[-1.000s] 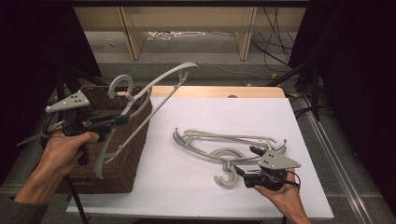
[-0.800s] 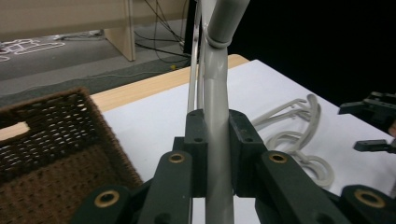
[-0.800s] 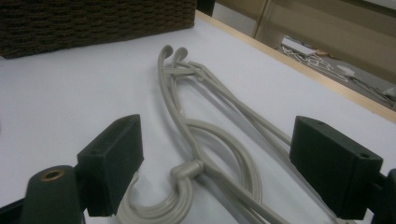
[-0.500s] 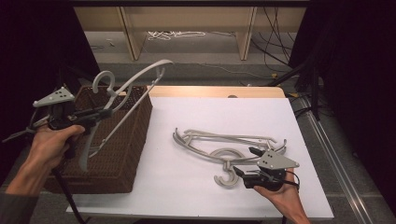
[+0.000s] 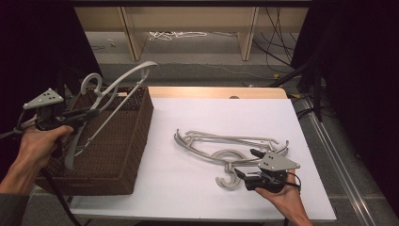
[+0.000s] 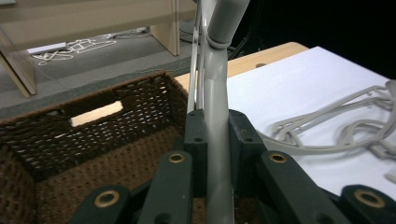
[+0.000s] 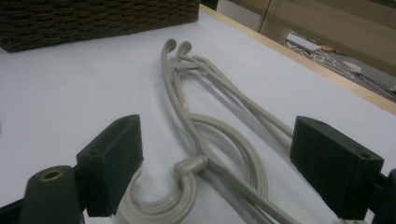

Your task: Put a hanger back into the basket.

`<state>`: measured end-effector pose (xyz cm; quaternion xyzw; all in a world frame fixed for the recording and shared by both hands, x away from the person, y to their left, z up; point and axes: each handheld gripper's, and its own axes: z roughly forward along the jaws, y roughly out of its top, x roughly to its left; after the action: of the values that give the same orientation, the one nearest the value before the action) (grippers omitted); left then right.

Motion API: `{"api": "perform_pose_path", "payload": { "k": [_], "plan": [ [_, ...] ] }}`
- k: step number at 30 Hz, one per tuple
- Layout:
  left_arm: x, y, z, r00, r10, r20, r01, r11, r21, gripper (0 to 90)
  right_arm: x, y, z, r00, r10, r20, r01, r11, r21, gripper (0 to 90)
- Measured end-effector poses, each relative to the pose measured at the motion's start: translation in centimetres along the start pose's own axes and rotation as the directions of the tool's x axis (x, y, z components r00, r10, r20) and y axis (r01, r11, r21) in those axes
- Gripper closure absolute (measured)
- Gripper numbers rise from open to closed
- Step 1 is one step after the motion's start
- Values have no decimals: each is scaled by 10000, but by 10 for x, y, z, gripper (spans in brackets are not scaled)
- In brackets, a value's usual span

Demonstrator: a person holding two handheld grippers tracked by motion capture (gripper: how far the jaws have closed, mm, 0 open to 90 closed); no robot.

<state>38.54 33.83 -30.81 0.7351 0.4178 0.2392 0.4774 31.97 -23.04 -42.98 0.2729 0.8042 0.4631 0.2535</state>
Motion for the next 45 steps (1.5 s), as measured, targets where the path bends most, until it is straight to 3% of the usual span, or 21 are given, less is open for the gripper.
{"api": "perform_pose_path", "payload": {
  "k": [11, 16, 24, 33, 35, 37, 39, 41, 42, 43, 44, 45],
  "plan": [
    [19, -22, -5, 9992, 168, -353, -153, 9991, 402, 797, 0, -1, 0, 10000, -65, -64, 66, 9999, 145, 181],
    [24, -33, -5, 9987, 419, -298, -399, 9972, 639, 796, 0, 0, 1, 9999, -54, -94, 55, 9998, 172, 182],
    [33, -49, -5, 9983, 360, -467, -313, 9947, 975, 796, 0, -1, 2, 10000, -67, -46, 68, 9999, 90, 182],
    [39, -64, -2, 9984, 432, -374, -374, 9888, 1443, 796, 0, -1, 2, 9998, -83, -155, 87, 9996, 261, 183],
    [38, -65, 1, 9979, 464, -442, -384, 9852, 1672, 796, 0, -1, 2, 9998, -78, -168, 83, 9996, 260, 183],
    [40, -65, 3, 9966, 696, -435, -593, 9770, 2048, 796, 0, -1, 3, 9998, -92, -149, 96, 9996, 268, 183],
    [40, -67, 8, 9969, 631, -479, -518, 9765, 2093, 796, 0, -1, 2, 9998, -106, -156, 110, 9996, 259, 184],
    [43, -68, 9, 9936, 1052, -417, -905, 9599, 2654, 796, 0, -1, 2, 9998, -90, -171, 94, 9996, 254, 184],
    [44, -69, 11, 9930, 1103, -414, -947, 9561, 2772, 796, 0, -1, 2, 9998, -79, -179, 83, 9996, 259, 184],
    [42, -72, 16, 9959, 726, -547, -565, 9657, 2536, 796, 0, -1, 2, 9998, -76, -177, 80, 9996, 258, 184],
    [42, -72, 17, 9958, 720, -573, -537, 9604, 2733, 796, 0, -1, 2, 9998, -52, -189, 57, 9996, 275, 184],
    [43, -75, 20, 9962, 643, -581, -478, 9668, 2510, 796, 0, -1, 3, 9998, -75, -188, 80, 9996, 264, 184]
  ]
}}
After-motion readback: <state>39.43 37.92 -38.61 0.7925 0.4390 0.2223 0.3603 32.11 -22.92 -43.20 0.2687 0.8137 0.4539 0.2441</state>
